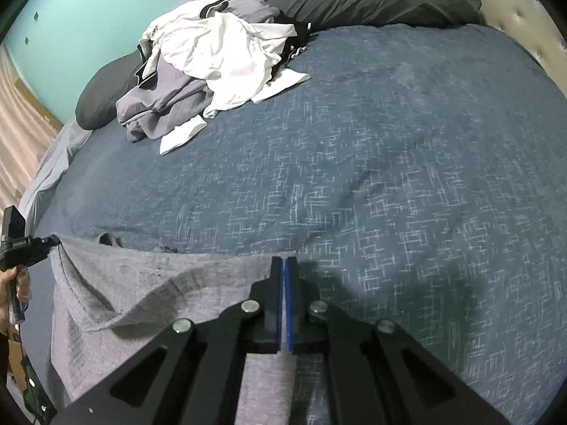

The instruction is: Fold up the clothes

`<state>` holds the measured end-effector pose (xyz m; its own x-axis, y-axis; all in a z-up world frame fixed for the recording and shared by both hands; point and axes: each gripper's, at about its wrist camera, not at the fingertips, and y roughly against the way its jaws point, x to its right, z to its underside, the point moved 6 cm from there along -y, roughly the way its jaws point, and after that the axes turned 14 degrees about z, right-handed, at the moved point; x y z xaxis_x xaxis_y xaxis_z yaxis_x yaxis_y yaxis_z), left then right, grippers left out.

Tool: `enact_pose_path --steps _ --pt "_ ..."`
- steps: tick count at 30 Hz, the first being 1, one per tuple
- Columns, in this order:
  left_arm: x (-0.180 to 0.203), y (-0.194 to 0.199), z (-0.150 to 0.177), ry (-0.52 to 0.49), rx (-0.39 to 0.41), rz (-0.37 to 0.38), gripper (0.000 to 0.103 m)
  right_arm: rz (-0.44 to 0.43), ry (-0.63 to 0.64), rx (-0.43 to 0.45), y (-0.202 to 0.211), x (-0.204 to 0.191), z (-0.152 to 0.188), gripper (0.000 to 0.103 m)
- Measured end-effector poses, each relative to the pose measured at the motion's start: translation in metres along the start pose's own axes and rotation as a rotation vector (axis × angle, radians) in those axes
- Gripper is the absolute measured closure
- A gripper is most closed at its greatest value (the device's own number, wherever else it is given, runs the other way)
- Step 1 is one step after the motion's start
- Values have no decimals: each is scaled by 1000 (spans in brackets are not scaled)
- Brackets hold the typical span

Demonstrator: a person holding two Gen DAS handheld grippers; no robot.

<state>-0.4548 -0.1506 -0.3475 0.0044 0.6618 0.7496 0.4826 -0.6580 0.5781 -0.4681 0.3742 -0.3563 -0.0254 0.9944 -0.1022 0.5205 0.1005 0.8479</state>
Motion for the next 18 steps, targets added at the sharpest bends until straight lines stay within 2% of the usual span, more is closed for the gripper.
enact_pose_path --steps 1,3,9,13,14,18 --pt "2 1 0 -4 -1 3 70 -3 1 -2 0 0 1 102" --pt "2 3 1 29 2 32 63 -12 -1 -4 0 0 4 102" --pt "12 3 5 -37 -35 -26 62 -21 -6 -5 3 0 7 102" --pt "15 0 7 -95 -59 -113 59 -24 -1 2 7 -1 7 102" --pt "16 -2 8 -98 -72 -113 54 -27 -3 3 8 -2 7 102" --pt "20 1 8 -114 -54 -93 53 -29 3 3 10 -3 8 102"
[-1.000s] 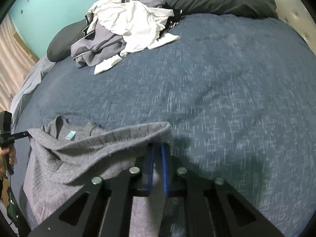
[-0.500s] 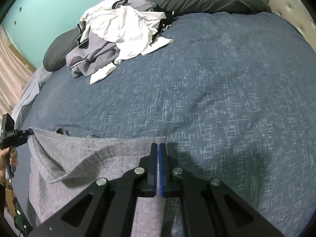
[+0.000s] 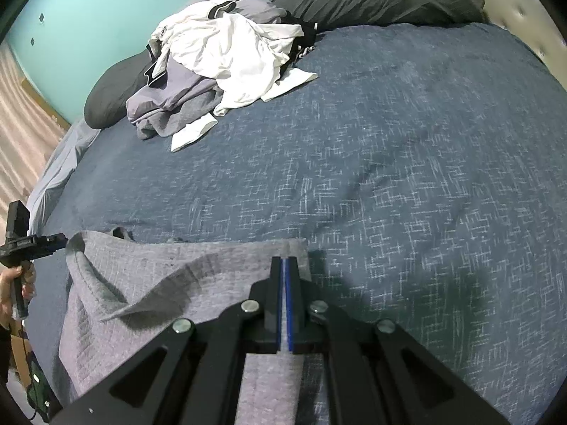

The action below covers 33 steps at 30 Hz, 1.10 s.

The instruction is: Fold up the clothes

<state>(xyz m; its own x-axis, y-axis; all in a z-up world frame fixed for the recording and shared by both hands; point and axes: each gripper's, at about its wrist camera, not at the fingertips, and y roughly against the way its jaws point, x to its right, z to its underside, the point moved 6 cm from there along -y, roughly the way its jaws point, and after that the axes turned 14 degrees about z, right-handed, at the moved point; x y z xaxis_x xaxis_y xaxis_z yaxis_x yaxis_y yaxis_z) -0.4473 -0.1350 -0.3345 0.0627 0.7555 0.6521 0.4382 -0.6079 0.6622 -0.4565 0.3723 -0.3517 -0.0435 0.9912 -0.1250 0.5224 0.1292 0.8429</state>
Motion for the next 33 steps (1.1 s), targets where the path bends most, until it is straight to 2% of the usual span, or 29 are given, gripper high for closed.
enact_pose_path --steps 7,9,17,19,21,25,29,31,32,33 --pt "-11 3 10 -50 2 -18 53 0 -24 -20 -5 5 3 102" --pt "-14 3 15 -58 5 3 53 1 -35 -31 -8 7 3 101" --pt "-18 -18 24 -114 -22 6 52 -22 -52 -50 -19 2 5 99" --pt "-18 -24 23 -124 -27 -1 52 -28 -62 -62 -24 1 5 96" --pt "-22 -28 20 -111 -17 -5 52 -32 -68 -87 -31 -1 7 84" --pt "-28 -35 15 -62 6 21 52 -41 -75 -98 -37 -2 9 83" --pt "-26 -42 15 -69 -4 33 54 -39 -58 -91 -39 -2 11 83" --pt "-24 -45 16 -78 -16 33 73 -33 -44 -93 -41 -2 12 85" --pt "-23 -47 17 -80 -22 36 87 -26 -34 -100 -43 -3 13 94" --pt "-22 -48 18 -81 -26 37 94 -18 -22 -98 -43 -4 14 100"
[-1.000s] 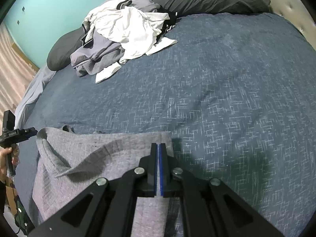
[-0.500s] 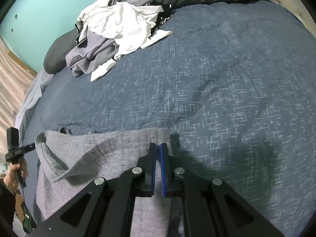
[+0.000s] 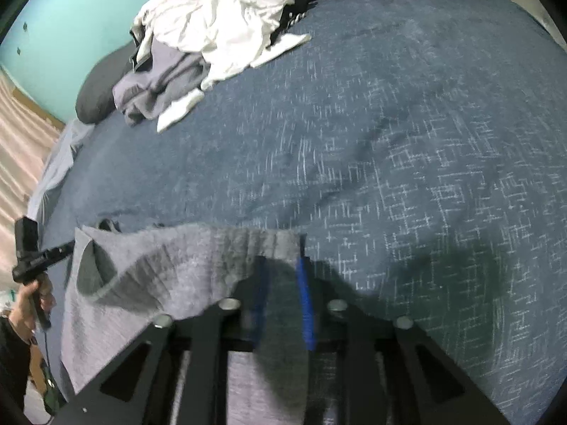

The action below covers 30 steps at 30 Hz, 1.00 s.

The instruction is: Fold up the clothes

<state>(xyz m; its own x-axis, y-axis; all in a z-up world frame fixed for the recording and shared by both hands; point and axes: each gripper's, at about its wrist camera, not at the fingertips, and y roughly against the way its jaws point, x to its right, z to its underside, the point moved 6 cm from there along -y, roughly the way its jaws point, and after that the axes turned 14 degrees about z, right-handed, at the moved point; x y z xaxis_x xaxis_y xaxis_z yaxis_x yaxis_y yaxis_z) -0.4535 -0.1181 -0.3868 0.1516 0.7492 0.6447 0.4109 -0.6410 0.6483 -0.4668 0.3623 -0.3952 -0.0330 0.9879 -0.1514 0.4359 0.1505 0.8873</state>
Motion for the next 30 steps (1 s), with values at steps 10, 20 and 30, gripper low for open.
enact_pose_path --steps 10,20,30 --pt "7 20 -2 -22 37 -5 100 6 17 97 26 0 -9 103" --pt "6 21 -2 -4 39 -18 100 -30 -95 -42 1 11 -2 59" --pt "0 22 1 10 36 -26 100 -89 -126 -20 -14 1 0 88"
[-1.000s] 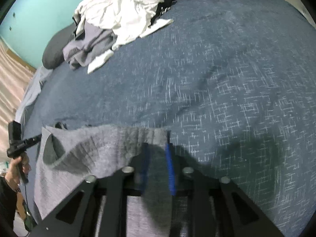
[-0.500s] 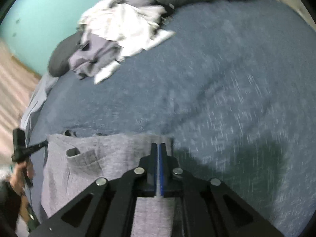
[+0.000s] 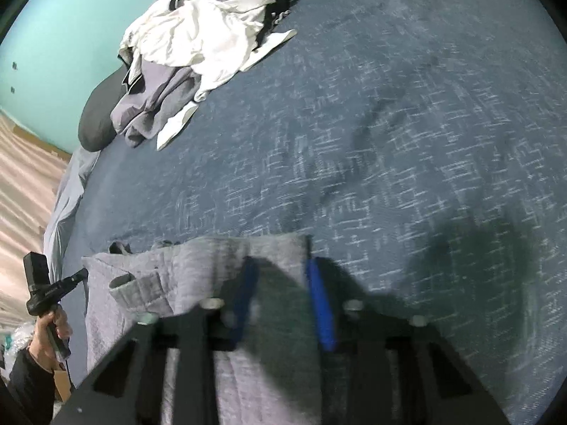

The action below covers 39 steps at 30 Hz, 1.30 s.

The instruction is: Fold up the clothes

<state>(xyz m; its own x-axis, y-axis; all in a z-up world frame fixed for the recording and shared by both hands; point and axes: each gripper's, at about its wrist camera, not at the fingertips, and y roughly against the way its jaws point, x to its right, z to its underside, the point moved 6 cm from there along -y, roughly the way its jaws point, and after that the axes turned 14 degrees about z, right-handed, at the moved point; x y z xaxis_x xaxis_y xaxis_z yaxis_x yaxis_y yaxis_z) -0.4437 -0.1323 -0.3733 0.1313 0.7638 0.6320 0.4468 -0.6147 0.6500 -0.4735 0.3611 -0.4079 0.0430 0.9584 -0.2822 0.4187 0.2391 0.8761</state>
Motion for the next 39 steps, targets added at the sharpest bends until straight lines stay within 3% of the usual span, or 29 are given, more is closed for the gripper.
enact_pose_path --steps 2,7,18,30,39 --pt "-1 0 0 2 1 -2 99 14 30 12 0 -6 1 98" --pt "-2 6 -2 8 15 -6 100 45 75 92 17 -10 -6 99" --pt "-4 26 -15 24 65 -19 100 90 25 329 89 17 -28 100" --pt "-24 -8 -16 75 1 -103 99 191 33 154 33 13 -22 99" --pt "-1 26 -6 78 24 -104 90 196 -16 147 65 23 -13 85"
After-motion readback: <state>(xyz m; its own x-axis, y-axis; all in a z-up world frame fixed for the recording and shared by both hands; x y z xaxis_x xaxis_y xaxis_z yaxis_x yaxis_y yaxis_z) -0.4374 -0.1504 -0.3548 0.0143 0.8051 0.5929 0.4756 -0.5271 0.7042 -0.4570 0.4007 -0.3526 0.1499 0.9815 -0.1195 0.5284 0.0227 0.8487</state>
